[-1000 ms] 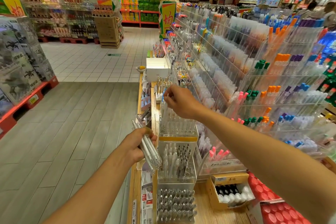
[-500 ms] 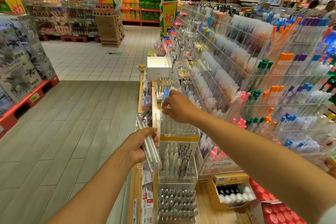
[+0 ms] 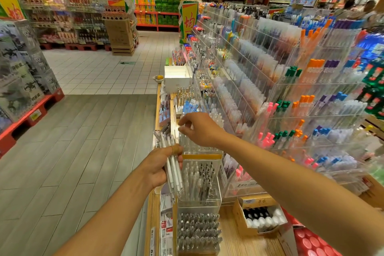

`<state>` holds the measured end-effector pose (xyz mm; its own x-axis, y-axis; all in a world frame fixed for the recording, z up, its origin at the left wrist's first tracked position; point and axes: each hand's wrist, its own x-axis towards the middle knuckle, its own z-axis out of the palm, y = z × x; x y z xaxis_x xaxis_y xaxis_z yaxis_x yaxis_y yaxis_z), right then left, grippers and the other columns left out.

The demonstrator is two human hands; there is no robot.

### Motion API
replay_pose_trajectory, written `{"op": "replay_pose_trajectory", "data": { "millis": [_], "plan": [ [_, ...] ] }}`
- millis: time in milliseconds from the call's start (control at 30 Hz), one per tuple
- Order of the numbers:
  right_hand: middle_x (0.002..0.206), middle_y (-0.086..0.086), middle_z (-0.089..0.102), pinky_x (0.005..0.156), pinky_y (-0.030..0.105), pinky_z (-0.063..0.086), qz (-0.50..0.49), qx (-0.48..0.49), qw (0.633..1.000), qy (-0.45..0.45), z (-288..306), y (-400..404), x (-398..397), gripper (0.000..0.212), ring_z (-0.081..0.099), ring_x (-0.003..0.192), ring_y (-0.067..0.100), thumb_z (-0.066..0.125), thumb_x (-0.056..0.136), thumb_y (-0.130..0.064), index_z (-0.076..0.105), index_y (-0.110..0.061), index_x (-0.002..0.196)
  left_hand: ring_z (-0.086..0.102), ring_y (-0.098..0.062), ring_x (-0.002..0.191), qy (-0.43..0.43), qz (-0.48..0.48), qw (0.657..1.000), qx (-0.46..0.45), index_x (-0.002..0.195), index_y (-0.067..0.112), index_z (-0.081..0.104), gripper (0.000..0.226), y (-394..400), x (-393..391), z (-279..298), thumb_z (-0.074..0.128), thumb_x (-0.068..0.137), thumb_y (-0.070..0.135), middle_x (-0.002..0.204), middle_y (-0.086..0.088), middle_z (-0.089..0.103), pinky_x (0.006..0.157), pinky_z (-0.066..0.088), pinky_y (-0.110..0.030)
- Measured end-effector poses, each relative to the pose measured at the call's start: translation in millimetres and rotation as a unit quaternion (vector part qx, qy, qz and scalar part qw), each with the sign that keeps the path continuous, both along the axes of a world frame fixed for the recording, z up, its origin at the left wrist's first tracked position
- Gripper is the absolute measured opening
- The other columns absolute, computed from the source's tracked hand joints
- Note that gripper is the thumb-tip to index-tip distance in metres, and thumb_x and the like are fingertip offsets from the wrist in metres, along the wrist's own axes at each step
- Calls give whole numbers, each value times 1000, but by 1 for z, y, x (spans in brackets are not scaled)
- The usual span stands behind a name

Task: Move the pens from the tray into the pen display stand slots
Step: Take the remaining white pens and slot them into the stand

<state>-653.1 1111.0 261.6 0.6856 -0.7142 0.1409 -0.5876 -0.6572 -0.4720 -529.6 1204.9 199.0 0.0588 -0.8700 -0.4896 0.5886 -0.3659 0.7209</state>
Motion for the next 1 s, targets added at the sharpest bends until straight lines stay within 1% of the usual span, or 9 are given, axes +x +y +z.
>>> {"op": "replay_pose_trajectory", "data": {
  "millis": [133, 233, 300, 367, 467, 667, 800, 867, 1000],
  "plan": [
    [93, 11, 72, 68, 33, 48, 31, 106, 993, 29, -6, 9, -8, 28, 60, 74, 16, 55, 98, -30, 72, -9, 95, 58, -15, 52, -2, -24, 999, -38, 91, -1, 62, 6, 3, -9, 3, 60, 87, -5, 71, -11, 58, 50, 54, -27],
    [66, -7, 66, 53, 16, 38, 13, 176, 983, -42, -12, 15, -20, 24, 50, 53, -3, 60, 96, -28, 69, -16, 77, 59, -16, 53, -8, -43, 998, -52, 90, -1, 62, 8, 7, -16, 2, 59, 86, -7, 71, -11, 59, 51, 54, -28],
    [69, -4, 66, 56, 14, 40, -10, 226, 970, -83, -16, 18, -26, 21, 54, 58, -3, 63, 93, -23, 69, -11, 77, 60, -16, 53, -1, -57, 997, -57, 91, -1, 62, 12, 10, -21, 1, 61, 81, -7, 69, -10, 60, 51, 55, -28],
    [77, 8, 65, 61, 23, 43, -37, 254, 962, -94, -21, 21, -30, 18, 54, 66, 10, 63, 92, -19, 68, -6, 80, 60, -17, 54, 7, -73, 996, -56, 91, 1, 63, 18, 13, -28, 0, 64, 74, -5, 70, -10, 60, 51, 55, -28],
    [81, 11, 58, 61, 29, 39, -44, 292, 950, -102, -26, 25, -36, 13, 49, 67, 16, 56, 94, -15, 61, -8, 85, 61, -18, 53, 19, -69, 996, -45, 90, -1, 63, 15, 14, -37, -3, 62, 77, -6, 69, -11, 61, 51, 55, -28],
    [81, 5, 53, 55, 23, 39, -71, 369, 916, -140, -33, 29, -61, 8, 47, 63, 13, 49, 99, -12, 54, -6, 96, 66, -21, 59, 20, -76, 997, -1, 94, -6, 66, 17, 15, -50, -10, 67, 77, -5, 72, -16, 66, 56, 58, -30],
    [87, 9, 59, 61, 25, 46, -54, 410, 889, -195, -37, 35, -73, 14, 58, 61, 12, 60, 95, -17, 54, -6, 100, 70, -23, 62, 32, -77, 997, -4, 97, -9, 68, 29, 14, -60, -9, 69, 69, -5, 81, -19, 72, 55, 59, -31],
    [81, 7, 62, 57, 21, 48, -55, 398, 896, -188, -37, 34, -79, 13, 60, 59, 9, 62, 94, -16, 55, -5, 98, 71, -25, 64, 31, -72, 997, 0, 98, -9, 67, 30, 14, -63, -9, 69, 68, -5, 83, -20, 72, 55, 59, -32],
    [81, 9, 59, 64, 25, 48, -86, 369, 910, -168, -33, 25, -89, 11, 57, 72, 17, 54, 99, -11, 57, -2, 93, 72, -27, 65, 45, -56, 997, 21, 102, -9, 65, 22, 11, -66, -14, 63, 81, -5, 78, -21, 70, 56, 60, -35]
  ]
}}
